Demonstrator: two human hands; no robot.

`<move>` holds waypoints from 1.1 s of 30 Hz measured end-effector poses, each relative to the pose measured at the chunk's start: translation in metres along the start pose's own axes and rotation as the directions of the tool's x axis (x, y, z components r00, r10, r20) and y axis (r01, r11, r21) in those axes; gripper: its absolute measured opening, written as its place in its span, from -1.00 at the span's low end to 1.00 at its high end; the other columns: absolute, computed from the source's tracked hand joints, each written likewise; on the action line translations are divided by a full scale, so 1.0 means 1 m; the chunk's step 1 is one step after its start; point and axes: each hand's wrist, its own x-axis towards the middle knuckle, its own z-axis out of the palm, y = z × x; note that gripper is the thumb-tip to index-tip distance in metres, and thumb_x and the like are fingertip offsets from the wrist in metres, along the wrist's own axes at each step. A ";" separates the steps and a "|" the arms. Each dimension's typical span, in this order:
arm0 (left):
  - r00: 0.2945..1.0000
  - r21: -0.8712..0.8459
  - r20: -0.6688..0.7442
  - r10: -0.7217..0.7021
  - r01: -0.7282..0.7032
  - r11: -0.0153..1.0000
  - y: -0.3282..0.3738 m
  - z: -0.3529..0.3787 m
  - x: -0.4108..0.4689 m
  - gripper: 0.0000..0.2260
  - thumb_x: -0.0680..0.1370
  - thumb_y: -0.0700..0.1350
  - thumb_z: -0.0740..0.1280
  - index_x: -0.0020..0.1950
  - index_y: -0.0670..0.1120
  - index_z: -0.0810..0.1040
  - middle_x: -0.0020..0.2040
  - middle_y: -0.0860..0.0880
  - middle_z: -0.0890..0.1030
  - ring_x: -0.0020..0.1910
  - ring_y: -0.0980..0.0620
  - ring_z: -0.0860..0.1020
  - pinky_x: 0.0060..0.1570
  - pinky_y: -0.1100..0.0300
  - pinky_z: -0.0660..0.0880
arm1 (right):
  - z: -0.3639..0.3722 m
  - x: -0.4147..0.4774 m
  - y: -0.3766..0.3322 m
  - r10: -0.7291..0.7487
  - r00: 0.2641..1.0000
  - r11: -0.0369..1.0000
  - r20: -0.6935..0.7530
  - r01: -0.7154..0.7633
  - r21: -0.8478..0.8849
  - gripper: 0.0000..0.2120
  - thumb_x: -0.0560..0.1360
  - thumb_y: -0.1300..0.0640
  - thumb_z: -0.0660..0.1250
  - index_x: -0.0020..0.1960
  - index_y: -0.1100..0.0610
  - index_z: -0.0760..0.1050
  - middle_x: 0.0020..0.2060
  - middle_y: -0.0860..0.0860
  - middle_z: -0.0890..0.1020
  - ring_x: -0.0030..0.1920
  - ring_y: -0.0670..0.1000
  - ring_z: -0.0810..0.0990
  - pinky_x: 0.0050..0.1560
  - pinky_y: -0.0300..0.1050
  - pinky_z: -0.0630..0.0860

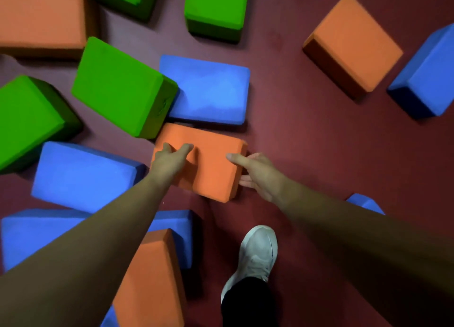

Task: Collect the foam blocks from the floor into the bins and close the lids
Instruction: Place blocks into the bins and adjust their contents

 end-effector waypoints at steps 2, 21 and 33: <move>1.000 -0.106 0.010 -0.016 0.017 0.994 0.000 -0.005 -0.003 -0.46 0.53 0.25 0.27 0.20 -0.21 0.50 0.20 -0.27 0.56 0.09 -0.20 0.56 -0.19 0.10 0.44 | 0.007 -0.007 -0.009 -0.144 0.986 0.988 -0.085 0.138 -0.075 -0.21 0.23 -0.21 0.59 0.30 0.10 0.35 0.16 -0.01 0.60 0.11 -0.01 0.62 0.20 0.04 0.55; 0.993 -0.323 0.039 -0.109 0.116 0.939 -0.004 -0.056 -0.010 -0.25 0.10 0.19 0.53 0.21 -0.12 0.53 0.04 -0.17 0.65 -0.08 -0.16 0.66 -0.01 -0.17 0.62 | 0.027 0.071 -0.062 -0.275 0.855 0.881 -0.440 0.041 -0.471 -0.13 0.45 -0.27 0.40 0.40 0.40 0.25 0.35 0.27 0.42 0.41 0.21 0.34 0.33 -0.04 0.34; 0.984 -0.341 0.136 -0.115 0.155 0.927 -0.009 -0.067 -0.003 -0.23 0.05 0.21 0.51 0.19 -0.09 0.57 -0.03 -0.19 0.69 -0.15 -0.17 0.67 -0.05 -0.20 0.61 | 0.023 0.079 -0.060 -0.295 0.854 0.948 -0.429 0.319 -0.018 -0.33 0.27 0.04 0.63 0.15 0.19 0.27 -0.12 -0.05 0.46 -0.15 -0.07 0.49 -0.04 -0.13 0.44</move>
